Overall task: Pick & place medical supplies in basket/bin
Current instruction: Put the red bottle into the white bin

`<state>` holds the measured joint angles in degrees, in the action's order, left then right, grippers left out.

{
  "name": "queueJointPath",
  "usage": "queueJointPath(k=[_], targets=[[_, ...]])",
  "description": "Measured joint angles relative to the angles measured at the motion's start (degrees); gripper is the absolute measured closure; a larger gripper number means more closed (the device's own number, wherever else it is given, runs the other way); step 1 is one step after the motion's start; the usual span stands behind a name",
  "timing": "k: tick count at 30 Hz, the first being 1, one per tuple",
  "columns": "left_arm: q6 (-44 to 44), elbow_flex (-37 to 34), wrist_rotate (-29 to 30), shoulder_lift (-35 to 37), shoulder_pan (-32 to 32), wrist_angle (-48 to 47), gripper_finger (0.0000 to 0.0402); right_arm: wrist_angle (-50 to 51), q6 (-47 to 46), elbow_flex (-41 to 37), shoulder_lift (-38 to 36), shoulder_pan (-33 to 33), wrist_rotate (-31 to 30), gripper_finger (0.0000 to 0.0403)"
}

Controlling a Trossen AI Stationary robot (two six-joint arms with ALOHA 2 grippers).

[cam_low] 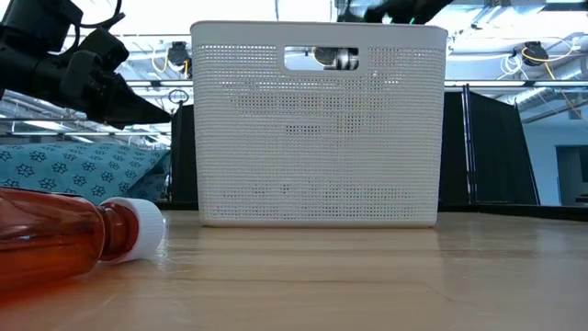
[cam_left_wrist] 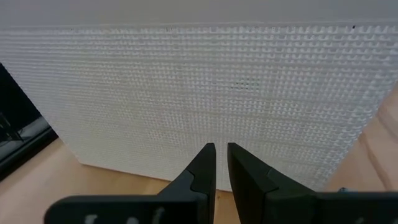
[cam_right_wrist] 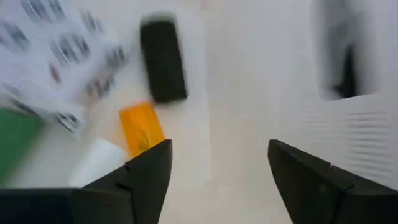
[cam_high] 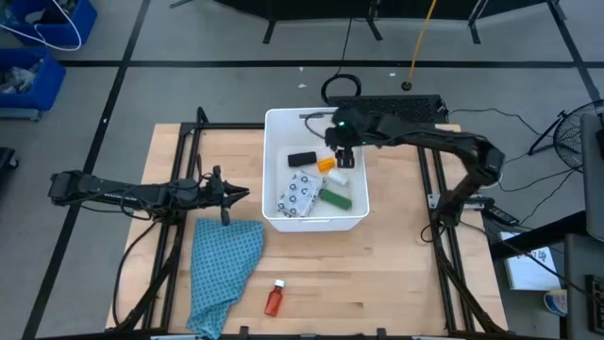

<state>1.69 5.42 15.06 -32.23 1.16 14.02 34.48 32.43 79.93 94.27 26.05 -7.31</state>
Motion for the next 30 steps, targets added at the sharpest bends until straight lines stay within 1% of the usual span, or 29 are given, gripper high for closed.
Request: queueJointPath(k=[2, 4, 6, 7, 9, 12, 16, 17, 19, 22, 24, 30], targets=[[0.0, 0.0, 0.0, 0.0, 0.0, -0.4, 0.0355, 0.0, -1.5, 0.1, -4.3, -0.6, 2.6, 0.0157], [-0.1, 0.0, 0.0, 0.0, 0.0, -0.3, 0.0355, 0.0, -3.8, 0.1, -8.7, -1.2, 8.0, 0.0176], [-0.2, 0.0, 0.2, 0.0, 0.0, -0.3, 0.0355, -0.2, -6.2, 0.1, -12.8, -2.2, 13.6, 0.0203], [-0.2, 0.0, 0.4, 0.0, 0.0, -0.3, 0.0355, -0.3, -7.3, 0.0, -14.7, -2.9, 15.4, 0.0219], [-0.1, 0.0, 0.4, 0.0, 0.0, -0.3, 0.0355, -1.2, -9.1, -1.2, -18.6, -4.5, 16.9, 0.0254], [0.4, 0.0, 0.5, 0.0, 0.0, -0.4, 0.0355, -2.0, -9.0, -5.1, -24.7, -7.2, 18.2, 0.0308], [1.0, 0.0, 0.5, 0.0, 0.0, -0.5, 0.0355, -4.7, -8.3, -13.0, -33.5, -9.7, 21.9, 0.0382], [1.0, 0.0, 0.5, 0.0, 0.0, -0.5, 0.0355, -6.1, -8.3, -15.4, -35.9, -10.1, 23.1, 0.0392], [0.3, 0.0, 0.5, 0.0, 0.0, -0.5, 0.0355, -10.5, -9.3, -20.8, -40.8, -10.8, 24.2, 0.0394], [-0.3, 0.0, 0.5, 0.0, 0.0, -0.5, 0.0355, -17.6, -11.9, -29.2, -47.9, -11.6, 23.9, 0.0391], [-0.3, 0.0, 0.4, 0.0, 0.0, -0.5, 0.0355, -21.8, -12.7, -35.0, -52.2, -11.7, 23.9, 0.0398], [0.0, 0.0, 0.4, 0.0, 0.0, -0.6, 0.0355, -35.5, -15.7, -52.2, -61.8, -11.7, 24.0, 0.0401]])
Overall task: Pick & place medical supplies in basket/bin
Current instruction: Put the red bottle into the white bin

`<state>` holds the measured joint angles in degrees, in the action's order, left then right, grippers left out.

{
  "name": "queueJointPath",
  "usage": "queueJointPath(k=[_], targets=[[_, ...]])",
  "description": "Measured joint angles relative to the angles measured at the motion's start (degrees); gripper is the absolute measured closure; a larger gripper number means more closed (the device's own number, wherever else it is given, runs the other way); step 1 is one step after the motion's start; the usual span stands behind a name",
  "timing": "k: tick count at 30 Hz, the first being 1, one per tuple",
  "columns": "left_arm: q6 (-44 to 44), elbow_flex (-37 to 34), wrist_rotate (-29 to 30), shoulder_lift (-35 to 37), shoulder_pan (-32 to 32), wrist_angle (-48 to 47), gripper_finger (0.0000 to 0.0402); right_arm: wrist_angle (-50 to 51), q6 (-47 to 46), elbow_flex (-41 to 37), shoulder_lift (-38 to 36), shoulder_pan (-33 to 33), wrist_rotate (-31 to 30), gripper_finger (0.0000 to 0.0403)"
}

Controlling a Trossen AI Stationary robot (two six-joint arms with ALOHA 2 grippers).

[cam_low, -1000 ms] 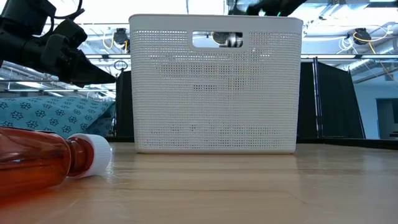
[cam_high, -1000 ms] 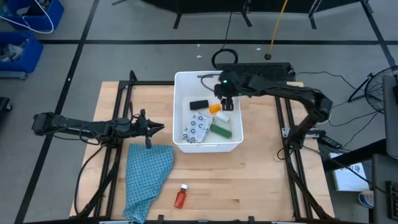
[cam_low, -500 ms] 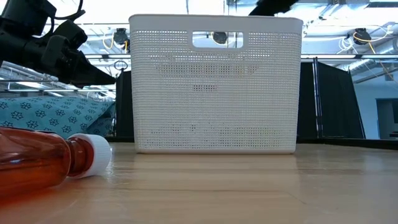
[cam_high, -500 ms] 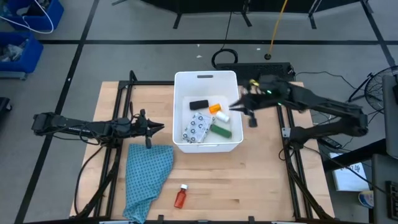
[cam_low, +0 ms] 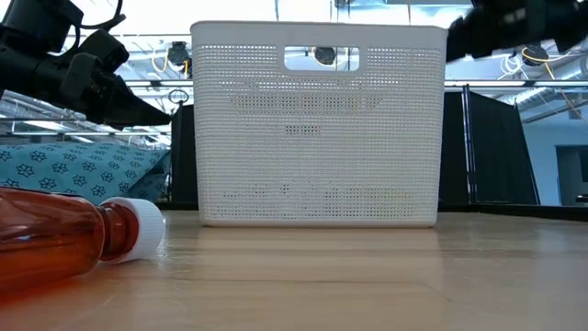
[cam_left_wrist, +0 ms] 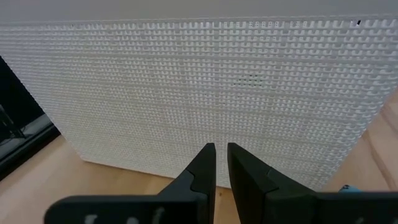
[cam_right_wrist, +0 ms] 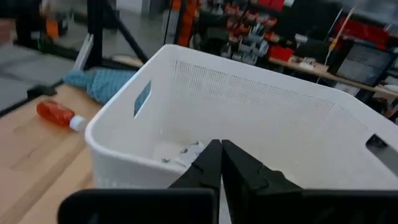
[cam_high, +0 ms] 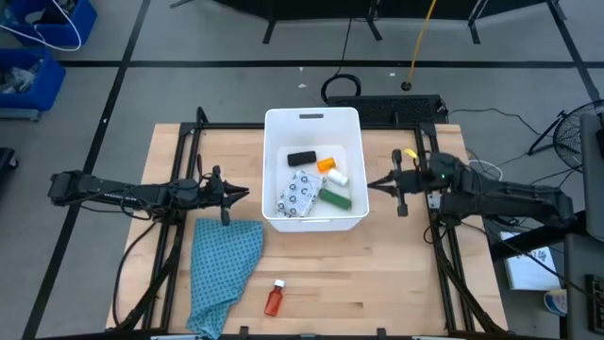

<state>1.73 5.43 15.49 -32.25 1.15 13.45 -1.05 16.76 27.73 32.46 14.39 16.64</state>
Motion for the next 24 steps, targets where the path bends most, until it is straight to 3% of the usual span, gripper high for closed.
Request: queueJointPath(k=[8, 19, 24], targets=[[4.1, 0.0, -2.3, 0.0, 0.0, 0.0, 0.0355, -22.3, -5.5, -16.7, -4.2, 0.0, 0.1, 0.0402], [-0.3, 0.0, -2.5, 0.0, 0.0, 3.3, 0.0355, -23.5, -6.6, -19.9, -5.8, 1.7, 8.1, 0.0402], [1.6, 0.2, -1.9, 0.0, 0.0, 7.0, 0.0355, -30.2, -8.5, -23.7, -6.5, 1.7, 9.0, 0.0402]])
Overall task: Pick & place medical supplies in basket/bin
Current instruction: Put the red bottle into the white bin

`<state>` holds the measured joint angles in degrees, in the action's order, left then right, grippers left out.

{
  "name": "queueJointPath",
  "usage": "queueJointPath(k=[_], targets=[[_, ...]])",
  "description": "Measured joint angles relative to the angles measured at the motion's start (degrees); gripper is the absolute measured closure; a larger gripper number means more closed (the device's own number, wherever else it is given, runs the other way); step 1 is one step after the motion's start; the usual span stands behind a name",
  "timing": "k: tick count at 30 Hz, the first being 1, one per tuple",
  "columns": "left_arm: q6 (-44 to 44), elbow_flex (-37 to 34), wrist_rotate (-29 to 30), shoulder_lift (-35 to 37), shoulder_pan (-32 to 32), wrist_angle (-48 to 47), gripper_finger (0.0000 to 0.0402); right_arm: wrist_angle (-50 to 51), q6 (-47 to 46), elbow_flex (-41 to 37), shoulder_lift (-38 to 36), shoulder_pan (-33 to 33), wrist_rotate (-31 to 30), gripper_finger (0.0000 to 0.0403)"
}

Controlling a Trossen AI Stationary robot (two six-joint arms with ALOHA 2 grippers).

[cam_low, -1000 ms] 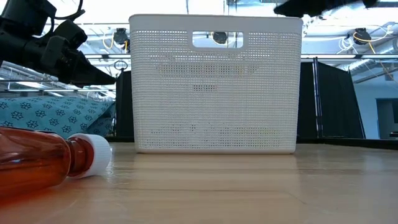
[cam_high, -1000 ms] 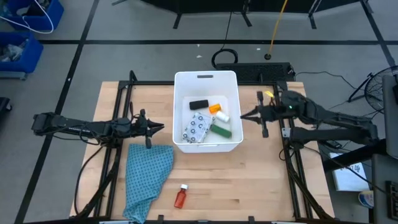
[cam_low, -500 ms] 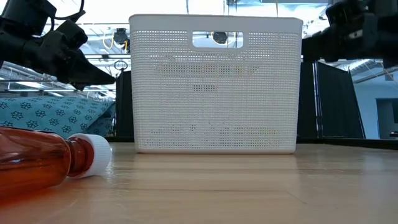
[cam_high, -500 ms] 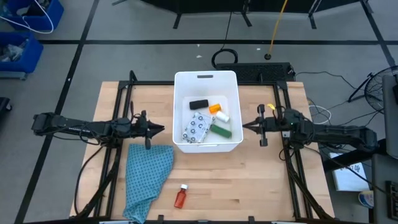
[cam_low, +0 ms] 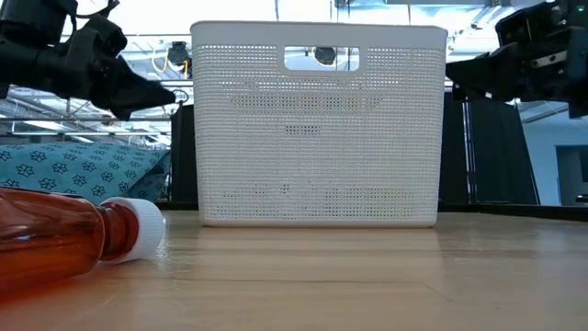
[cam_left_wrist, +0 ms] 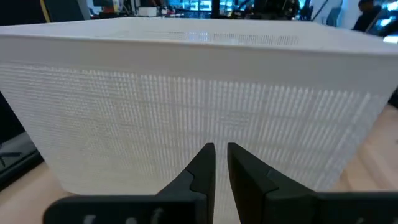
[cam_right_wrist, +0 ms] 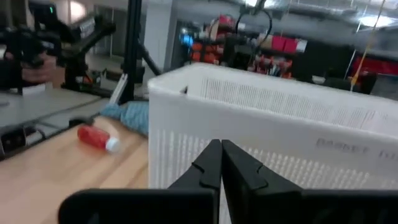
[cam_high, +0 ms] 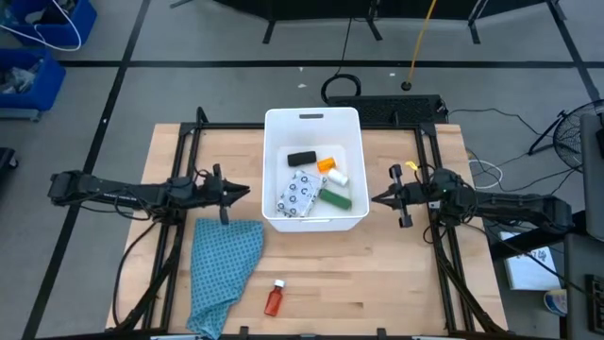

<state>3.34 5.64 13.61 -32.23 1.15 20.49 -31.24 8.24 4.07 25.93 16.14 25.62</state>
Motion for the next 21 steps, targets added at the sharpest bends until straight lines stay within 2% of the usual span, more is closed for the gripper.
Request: queueJointPath(k=[6, 8, 12, 16, 21], targets=[[3.0, 6.3, 0.2, 0.0, 0.8, -3.1, 0.0355, -2.2, -2.1, -1.5, -0.3, 0.0, -0.1, 0.0403], [3.0, 11.1, 0.6, 0.0, 2.1, -8.4, 0.0355, -2.2, -2.7, -1.5, -0.3, 0.0, -0.1, 0.0403], [2.9, 24.5, 6.5, -2.3, 7.4, -22.9, 0.0355, -2.4, -2.9, -1.6, -0.3, 0.0, -1.7, 0.0403], [3.0, 37.8, 13.9, -9.2, 15.0, -32.3, 0.0355, -2.4, -2.8, -1.7, -0.3, 0.0, -1.7, 0.0403], [3.4, 53.5, 23.4, -22.8, 24.5, -41.6, 0.0355, -3.3, -1.9, -1.7, -0.3, 0.0, -1.7, 0.0403]])
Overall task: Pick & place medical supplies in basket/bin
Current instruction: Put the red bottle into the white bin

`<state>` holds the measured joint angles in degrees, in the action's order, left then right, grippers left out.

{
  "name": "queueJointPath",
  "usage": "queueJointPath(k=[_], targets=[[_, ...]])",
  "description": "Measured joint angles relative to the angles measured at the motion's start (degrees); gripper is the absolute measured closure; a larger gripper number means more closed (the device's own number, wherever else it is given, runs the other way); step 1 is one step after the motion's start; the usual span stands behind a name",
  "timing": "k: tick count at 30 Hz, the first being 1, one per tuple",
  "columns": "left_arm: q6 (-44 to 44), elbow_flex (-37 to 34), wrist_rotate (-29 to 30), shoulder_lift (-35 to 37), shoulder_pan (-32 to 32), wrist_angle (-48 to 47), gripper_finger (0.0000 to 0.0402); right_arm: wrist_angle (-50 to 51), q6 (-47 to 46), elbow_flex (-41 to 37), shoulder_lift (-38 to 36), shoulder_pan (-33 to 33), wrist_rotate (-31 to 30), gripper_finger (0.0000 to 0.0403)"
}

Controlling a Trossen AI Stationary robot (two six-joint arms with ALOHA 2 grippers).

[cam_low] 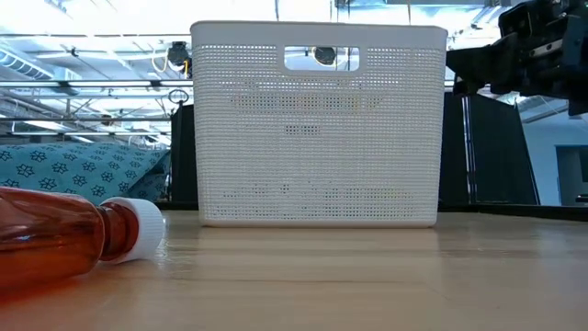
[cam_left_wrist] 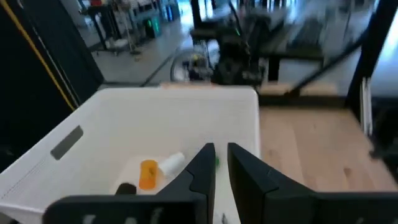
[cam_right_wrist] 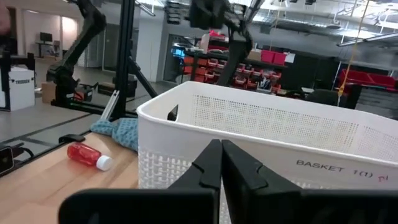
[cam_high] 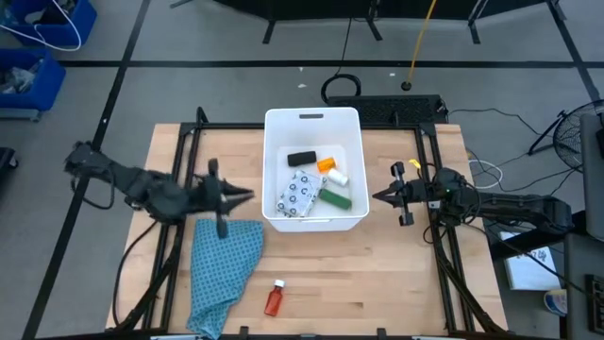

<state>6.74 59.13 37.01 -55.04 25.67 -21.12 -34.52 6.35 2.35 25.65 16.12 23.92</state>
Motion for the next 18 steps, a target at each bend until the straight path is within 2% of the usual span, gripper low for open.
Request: queueJointPath(k=[4, 6, 9, 13, 18], targets=[[4.6, 12.5, 6.3, -11.8, 5.8, -13.4, 0.0355, 0.9, -0.3, 0.0, 0.0, 0.0, 0.1, 0.0403], [10.7, 18.7, 7.0, -17.4, 7.4, -21.8, 0.0355, 1.4, -0.8, 0.0, 0.0, 0.0, 0.1, 0.0403], [20.9, 26.7, 6.8, -24.9, 8.3, -29.4, 0.0355, 1.9, -0.7, 0.0, 0.0, 0.0, 0.0, 0.0403], [29.7, 33.0, 0.7, -32.9, 9.0, -32.2, 0.0355, 2.0, -0.7, -0.1, 0.0, 0.0, -0.2, 0.0403], [38.7, 36.0, -8.8, -41.5, 10.0, -31.8, 0.0355, 2.1, -0.7, -0.1, 0.0, 0.0, -0.2, 0.0403]])
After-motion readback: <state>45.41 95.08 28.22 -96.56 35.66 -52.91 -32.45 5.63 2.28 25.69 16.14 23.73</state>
